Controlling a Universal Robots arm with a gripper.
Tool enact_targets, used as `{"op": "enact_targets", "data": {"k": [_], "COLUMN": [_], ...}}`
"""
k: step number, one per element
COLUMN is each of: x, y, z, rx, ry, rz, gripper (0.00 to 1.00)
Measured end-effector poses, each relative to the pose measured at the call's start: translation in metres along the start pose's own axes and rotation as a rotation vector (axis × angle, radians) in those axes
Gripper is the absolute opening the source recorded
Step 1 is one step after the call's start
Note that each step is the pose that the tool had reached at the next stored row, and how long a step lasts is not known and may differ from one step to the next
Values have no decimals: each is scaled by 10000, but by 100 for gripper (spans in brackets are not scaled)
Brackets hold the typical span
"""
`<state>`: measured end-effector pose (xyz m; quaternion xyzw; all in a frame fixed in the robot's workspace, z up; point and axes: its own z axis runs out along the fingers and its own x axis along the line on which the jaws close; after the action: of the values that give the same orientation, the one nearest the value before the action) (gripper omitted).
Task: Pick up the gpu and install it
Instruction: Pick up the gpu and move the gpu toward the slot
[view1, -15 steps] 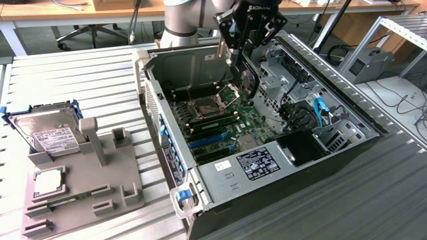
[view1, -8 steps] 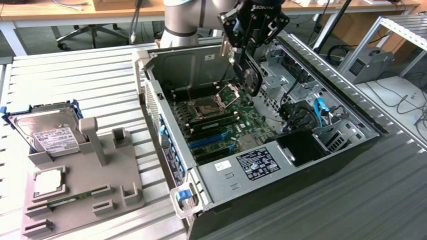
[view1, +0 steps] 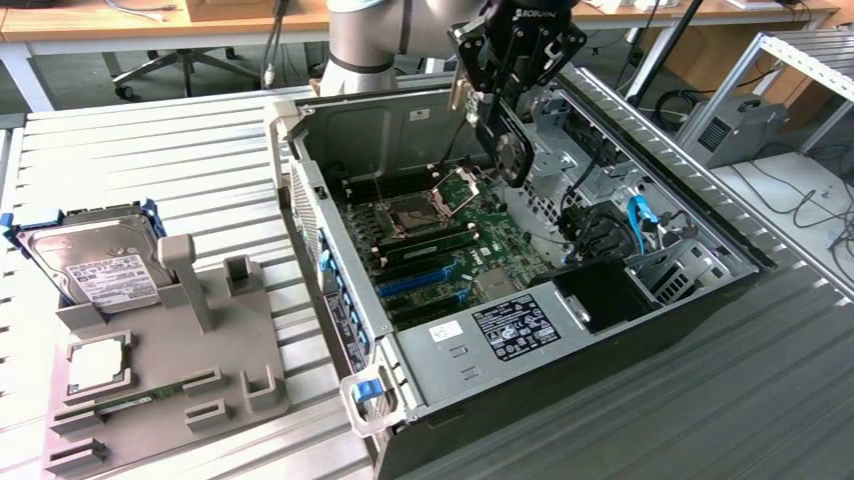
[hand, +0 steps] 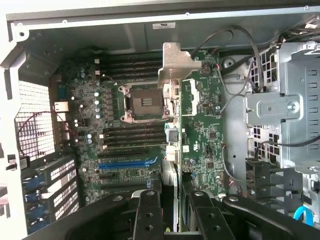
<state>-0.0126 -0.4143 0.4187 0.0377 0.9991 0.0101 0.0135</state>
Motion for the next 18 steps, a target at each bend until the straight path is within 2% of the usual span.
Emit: {"op": "enact_targets", "data": {"k": [7, 18], "x": [-109, -108], "y": [62, 67], "z": [23, 140], "rx": [8, 8], "ry": [0, 0], "rz": [-1, 0], "gripper": [26, 26]}}
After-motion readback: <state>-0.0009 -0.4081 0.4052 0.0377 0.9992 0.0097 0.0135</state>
